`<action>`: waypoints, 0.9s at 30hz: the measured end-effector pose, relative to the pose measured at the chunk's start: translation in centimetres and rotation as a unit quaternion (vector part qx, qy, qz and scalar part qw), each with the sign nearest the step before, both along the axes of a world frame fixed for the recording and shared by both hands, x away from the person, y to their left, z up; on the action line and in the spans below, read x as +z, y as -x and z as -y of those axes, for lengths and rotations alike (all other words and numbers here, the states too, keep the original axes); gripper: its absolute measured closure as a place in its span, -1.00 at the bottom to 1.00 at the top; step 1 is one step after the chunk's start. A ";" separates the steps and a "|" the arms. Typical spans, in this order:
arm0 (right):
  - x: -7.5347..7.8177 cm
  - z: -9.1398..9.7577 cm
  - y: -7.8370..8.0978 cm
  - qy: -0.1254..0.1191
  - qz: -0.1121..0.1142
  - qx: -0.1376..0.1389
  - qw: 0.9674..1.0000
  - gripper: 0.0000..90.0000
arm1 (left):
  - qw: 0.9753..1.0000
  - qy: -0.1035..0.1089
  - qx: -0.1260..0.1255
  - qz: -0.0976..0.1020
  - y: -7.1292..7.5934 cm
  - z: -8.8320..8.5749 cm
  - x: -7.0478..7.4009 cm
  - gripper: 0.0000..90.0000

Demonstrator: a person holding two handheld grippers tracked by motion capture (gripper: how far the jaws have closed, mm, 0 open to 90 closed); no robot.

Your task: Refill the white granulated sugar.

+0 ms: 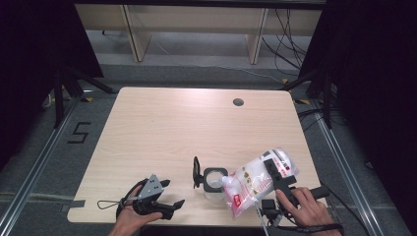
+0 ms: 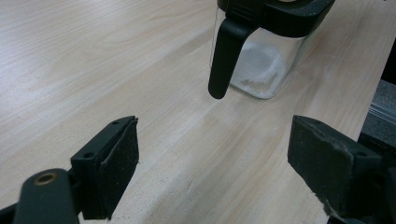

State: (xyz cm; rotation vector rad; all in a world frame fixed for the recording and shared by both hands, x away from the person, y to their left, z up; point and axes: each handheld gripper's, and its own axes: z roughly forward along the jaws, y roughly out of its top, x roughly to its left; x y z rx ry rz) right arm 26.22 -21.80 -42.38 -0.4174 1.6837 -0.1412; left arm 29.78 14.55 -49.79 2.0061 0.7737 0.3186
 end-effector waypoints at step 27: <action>0.0 -0.1 0.0 0.006 -0.002 0.004 1.000 -0.07 | 1.000 -0.005 -0.002 0.003 0.0 0.0 0.1 -0.64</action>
